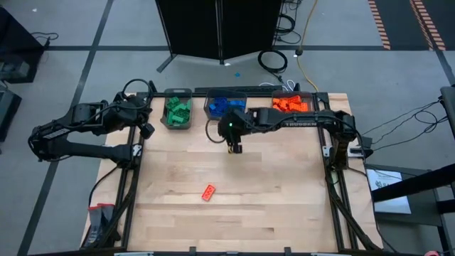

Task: Sort blocks
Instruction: Put the blue game piece into the middle black bin

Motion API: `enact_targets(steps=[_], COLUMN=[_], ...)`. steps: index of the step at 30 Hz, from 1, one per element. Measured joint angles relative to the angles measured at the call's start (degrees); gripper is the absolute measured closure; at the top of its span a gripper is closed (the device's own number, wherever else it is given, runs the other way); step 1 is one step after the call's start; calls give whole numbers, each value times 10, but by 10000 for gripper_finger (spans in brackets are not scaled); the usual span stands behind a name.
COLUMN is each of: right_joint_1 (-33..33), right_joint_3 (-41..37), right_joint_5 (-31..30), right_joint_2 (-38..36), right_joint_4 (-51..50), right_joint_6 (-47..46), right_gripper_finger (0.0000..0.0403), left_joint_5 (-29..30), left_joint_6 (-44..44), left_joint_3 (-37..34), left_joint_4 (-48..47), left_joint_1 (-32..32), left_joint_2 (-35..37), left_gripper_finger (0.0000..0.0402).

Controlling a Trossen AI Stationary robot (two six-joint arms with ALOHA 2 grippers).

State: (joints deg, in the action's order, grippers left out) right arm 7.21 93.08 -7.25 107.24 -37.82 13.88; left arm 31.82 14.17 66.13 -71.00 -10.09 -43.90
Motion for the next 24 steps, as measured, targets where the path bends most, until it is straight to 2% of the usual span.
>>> enact_targets(steps=[11, 15, 24], right_joint_1=[78, 108, 153], right_joint_3=[0, 0, 0], right_joint_5=[1, 27, 31], right_joint_2=[0, 0, 0], right_joint_4=[77, 99, 108], right_joint_6=[8, 7, 4], right_gripper_finger=[266, 266, 266], left_joint_5=[2, 3, 29], left_joint_6=[0, 0, -1], left_joint_3=[0, 0, 0], left_joint_4=[0, 0, 0], left_joint_1=[0, 0, 0], left_joint_2=[0, 0, 0], left_gripper_finger=[402, 402, 402])
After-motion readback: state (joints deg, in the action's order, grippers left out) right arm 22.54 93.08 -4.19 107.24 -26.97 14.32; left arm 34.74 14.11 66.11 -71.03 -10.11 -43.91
